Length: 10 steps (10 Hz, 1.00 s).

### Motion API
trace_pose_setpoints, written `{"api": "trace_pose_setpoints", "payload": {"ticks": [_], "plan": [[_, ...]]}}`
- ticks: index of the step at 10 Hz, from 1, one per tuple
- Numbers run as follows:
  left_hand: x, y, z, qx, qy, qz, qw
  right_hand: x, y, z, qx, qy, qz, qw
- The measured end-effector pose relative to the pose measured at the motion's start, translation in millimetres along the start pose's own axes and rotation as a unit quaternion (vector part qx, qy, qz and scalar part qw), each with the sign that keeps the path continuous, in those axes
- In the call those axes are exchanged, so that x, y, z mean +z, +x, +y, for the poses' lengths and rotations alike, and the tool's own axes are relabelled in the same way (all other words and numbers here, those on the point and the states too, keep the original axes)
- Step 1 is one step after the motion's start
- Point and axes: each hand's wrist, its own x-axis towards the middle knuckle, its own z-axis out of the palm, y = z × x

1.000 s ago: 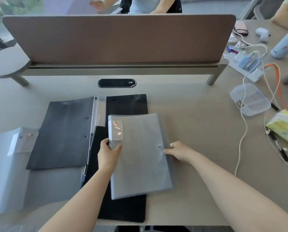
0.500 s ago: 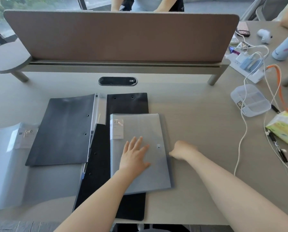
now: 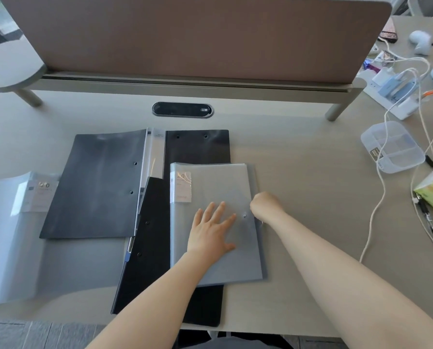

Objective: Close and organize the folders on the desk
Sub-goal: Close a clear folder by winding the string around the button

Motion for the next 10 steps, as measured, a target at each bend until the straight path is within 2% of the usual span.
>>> {"api": "trace_pose_setpoints", "payload": {"ticks": [1,3,4,7,8,10], "plan": [[3.0,1.6,-2.1,0.002,-0.007,0.005,1.000,9.0,-0.4,-10.3,-0.063,-0.035,0.026,0.997],[7.8,2.1,-5.1,-0.010,-0.016,0.013,1.000,26.0,-8.0,-11.4,-0.162,-0.112,-0.019,0.980],[7.8,2.6,-5.5,-0.010,-0.017,0.012,1.000,25.9,-13.3,-5.8,-0.181,-0.146,-0.036,0.972],[8.0,2.5,-6.3,-0.009,-0.010,0.011,1.000,14.7,-26.9,26.5,-0.113,-0.132,-0.066,0.983],[8.3,2.0,-6.3,-0.008,-0.008,0.011,1.000,6.0,-22.0,36.0,-0.068,-0.096,-0.063,0.991],[7.6,2.8,-6.5,-0.010,-0.011,0.004,1.000,-5.7,-10.5,30.0,-0.054,-0.074,-0.023,0.996]]}}
